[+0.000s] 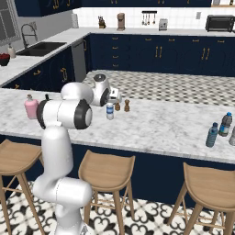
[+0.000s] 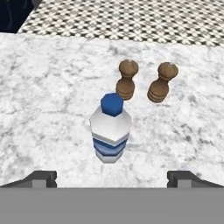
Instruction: Move the plastic bottles in the middle to the plastics group, and the glass bottles in the middle to the glass group.
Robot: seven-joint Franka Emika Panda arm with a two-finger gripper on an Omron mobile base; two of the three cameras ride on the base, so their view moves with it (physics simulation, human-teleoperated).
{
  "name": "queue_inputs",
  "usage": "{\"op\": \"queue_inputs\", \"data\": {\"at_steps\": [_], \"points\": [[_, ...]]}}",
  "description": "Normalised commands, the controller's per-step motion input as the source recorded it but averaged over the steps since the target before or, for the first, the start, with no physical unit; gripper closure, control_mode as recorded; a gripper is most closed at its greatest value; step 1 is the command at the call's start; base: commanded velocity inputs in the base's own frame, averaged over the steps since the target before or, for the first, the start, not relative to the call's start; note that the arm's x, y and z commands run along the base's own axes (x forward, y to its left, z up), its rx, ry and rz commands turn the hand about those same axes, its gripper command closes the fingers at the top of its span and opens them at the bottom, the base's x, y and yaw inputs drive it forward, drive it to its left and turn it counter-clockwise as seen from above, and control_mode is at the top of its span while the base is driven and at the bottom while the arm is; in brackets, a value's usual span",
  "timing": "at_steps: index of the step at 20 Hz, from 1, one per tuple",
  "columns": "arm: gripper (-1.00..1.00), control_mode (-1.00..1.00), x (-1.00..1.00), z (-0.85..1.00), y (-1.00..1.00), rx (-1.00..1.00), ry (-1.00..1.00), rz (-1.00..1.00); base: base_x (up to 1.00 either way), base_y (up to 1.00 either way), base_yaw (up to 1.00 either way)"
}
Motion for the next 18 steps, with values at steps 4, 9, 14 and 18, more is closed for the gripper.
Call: {"op": "queue_inputs", "data": {"at_steps": [4,9,14,18], "points": [[-1.00,-1.00,0.28,-0.23,0.00,0.00,0.00,0.00,0.00,0.00,0.00],[-1.00,-1.00,0.21,-0.26,0.00,0.00,0.00,0.00,0.00,0.00,0.00],[-1.00,-1.00,0.19,-0.21,0.00,0.00,0.00,0.00,0.00,0.00,0.00],[-1.00,-1.00,0.24,-0.13,0.00,0.00,0.00,0.00,0.00,0.00,0.00]]}}
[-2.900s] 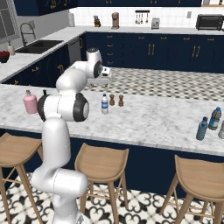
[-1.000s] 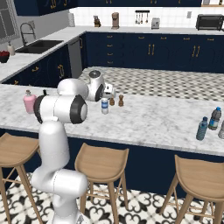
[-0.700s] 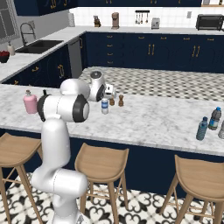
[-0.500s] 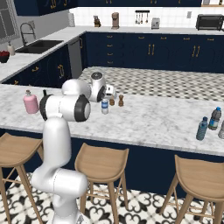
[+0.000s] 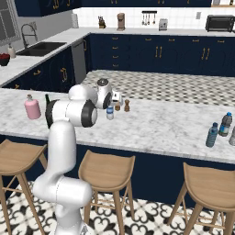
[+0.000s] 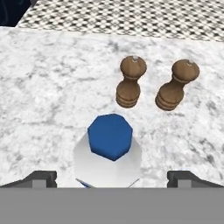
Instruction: Move the plastic bottles in the middle to the plastics group, and the glass bottles in the middle to the glass group.
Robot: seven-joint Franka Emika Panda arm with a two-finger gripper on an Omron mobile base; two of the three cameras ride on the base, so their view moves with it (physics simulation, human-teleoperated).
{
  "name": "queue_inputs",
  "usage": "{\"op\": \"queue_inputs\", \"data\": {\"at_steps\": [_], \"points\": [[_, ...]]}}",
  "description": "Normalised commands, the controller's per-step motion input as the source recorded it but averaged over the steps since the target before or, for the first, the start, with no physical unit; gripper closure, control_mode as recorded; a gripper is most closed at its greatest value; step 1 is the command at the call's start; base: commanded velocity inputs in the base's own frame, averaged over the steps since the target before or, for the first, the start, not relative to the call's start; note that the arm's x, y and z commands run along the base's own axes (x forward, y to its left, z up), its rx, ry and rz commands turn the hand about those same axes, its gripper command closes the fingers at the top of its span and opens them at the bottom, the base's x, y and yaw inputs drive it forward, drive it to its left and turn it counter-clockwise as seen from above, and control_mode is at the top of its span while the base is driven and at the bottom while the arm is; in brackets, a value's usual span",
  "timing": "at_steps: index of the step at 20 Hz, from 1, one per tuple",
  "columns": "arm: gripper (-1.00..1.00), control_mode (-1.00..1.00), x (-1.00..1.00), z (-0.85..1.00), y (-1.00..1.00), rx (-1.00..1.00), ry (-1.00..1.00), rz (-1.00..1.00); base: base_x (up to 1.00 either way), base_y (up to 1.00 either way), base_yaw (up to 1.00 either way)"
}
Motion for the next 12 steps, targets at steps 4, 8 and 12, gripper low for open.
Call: {"op": "queue_inputs", "data": {"at_steps": [4,8,12], "points": [[-1.00,-1.00,0.13,-0.07,0.00,0.00,0.00,0.00,0.00,0.00,0.00],[-1.00,-1.00,0.03,-0.02,0.00,0.00,0.00,0.00,0.00,0.00,0.00],[1.00,-1.00,0.00,0.00,0.00,0.00,0.00,0.00,0.00,0.00,0.00]]}}
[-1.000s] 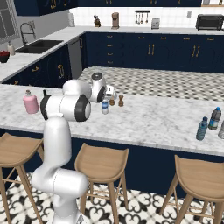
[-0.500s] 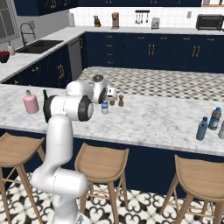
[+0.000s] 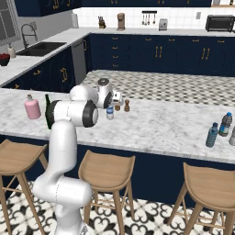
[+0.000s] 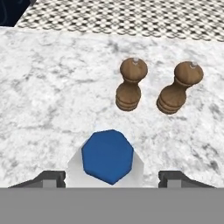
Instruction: Move the plastic bottles in the middle to the plastics group, and the glass bottles in the middle to the glass group.
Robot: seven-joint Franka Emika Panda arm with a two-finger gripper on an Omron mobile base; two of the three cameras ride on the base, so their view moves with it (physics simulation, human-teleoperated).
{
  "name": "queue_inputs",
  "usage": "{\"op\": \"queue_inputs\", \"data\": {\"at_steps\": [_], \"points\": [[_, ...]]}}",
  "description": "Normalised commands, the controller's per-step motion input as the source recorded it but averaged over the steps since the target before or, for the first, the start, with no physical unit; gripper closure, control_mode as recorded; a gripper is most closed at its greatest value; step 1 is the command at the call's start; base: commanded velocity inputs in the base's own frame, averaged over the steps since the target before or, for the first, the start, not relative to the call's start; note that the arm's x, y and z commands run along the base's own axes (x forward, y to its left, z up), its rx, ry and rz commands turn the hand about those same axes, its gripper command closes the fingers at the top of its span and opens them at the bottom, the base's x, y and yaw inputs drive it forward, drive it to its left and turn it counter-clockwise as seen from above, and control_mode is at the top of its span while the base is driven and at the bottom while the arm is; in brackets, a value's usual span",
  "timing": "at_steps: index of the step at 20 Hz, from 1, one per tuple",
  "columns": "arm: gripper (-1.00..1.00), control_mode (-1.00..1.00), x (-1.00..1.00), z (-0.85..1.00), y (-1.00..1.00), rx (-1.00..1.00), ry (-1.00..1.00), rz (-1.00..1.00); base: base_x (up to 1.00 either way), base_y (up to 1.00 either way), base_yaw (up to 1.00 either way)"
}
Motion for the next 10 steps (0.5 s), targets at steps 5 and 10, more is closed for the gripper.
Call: {"op": "queue_inputs", "data": {"at_steps": [5,10], "points": [[1.00,-1.00,-0.06,0.05,-0.03,-0.01,0.00,-0.01,0.00,0.00,0.00],[1.00,-1.00,-0.37,0.33,-0.51,0.00,0.00,-0.10,0.00,0.00,0.00]]}}
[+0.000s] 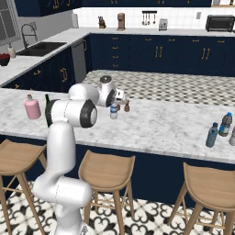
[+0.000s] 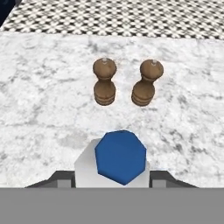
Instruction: Move the plastic bottles in the middle to the plastics group, and the glass bottles in the middle to the glass group.
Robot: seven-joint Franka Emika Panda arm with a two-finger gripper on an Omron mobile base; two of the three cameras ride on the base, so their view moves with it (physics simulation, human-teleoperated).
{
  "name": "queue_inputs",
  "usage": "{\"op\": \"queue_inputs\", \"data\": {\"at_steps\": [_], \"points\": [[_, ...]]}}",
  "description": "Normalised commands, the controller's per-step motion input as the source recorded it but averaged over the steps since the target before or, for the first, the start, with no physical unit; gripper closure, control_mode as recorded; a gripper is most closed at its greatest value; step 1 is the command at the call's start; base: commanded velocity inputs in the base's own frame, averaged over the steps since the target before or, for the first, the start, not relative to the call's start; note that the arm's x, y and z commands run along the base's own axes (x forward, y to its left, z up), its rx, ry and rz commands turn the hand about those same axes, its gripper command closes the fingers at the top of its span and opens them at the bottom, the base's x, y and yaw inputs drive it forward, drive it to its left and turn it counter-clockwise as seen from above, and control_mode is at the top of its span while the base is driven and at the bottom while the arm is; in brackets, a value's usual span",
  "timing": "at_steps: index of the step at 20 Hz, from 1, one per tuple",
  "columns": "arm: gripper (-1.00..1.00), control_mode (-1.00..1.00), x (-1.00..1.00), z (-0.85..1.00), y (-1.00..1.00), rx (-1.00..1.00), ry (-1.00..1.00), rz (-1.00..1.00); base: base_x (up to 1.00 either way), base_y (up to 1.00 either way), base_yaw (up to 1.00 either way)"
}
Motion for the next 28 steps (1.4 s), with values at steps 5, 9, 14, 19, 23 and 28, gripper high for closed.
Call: {"op": "queue_inputs", "data": {"at_steps": [5,9,14,19,23,28], "points": [[1.00,-1.00,-0.39,0.41,-0.96,0.00,0.00,-0.26,0.00,0.00,0.00],[1.00,-1.00,-0.49,0.31,-1.00,0.00,0.00,-0.34,0.00,0.00,0.00],[1.00,-1.00,-0.41,0.10,-1.00,0.00,0.00,-0.36,0.00,0.00,0.00],[1.00,-1.00,-0.31,0.03,-1.00,0.00,0.00,-0.38,0.00,0.00,0.00],[1.00,-1.00,-0.27,0.13,-1.00,0.00,0.00,-0.38,0.00,0.00,0.00],[1.00,-1.00,-0.15,0.33,-1.00,0.06,0.00,-0.35,0.00,0.00,0.00]]}}
